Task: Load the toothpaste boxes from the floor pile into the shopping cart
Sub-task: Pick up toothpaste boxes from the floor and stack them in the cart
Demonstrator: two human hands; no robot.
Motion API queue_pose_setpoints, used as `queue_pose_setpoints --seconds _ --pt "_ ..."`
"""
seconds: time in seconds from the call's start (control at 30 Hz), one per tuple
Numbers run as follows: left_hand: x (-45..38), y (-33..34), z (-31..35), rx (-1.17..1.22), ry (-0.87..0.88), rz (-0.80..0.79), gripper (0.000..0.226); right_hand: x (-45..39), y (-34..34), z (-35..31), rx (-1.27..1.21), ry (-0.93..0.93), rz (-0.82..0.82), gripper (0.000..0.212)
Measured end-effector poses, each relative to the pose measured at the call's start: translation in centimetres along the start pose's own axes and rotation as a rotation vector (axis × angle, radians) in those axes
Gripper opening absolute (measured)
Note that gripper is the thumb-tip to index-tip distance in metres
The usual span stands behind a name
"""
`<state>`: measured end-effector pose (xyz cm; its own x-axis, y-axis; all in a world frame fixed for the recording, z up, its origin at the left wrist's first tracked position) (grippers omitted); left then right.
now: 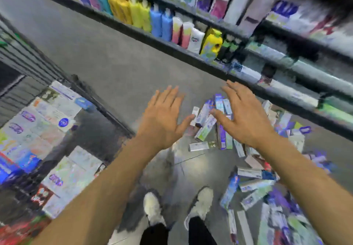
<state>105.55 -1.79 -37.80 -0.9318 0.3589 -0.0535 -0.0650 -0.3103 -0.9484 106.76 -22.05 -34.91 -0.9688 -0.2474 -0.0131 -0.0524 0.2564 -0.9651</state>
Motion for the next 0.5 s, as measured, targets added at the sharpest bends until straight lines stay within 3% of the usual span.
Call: queue_pose_setpoints --seconds 0.27,0.5 --pt "-5.0 15.4 8.8 -0.007 0.104 -0.146 0.067 8.2 8.5 16.0 -0.019 0.165 0.029 0.074" --pt "-5.3 27.6 9.8 -0.035 0.133 -0.326 0.075 13.4 19.4 24.4 -0.062 0.311 -0.117 0.088"
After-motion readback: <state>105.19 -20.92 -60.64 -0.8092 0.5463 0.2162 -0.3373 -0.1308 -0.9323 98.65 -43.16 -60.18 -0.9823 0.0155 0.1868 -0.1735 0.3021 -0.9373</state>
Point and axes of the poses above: each hand's wrist, its own x-axis away from the middle knuckle, its own y-axis out of the palm, z = x × y, the point moved 6 cm from there along -x, towards the middle knuckle, and after that the axes turned 1 degree about y, right-handed, at the moved point
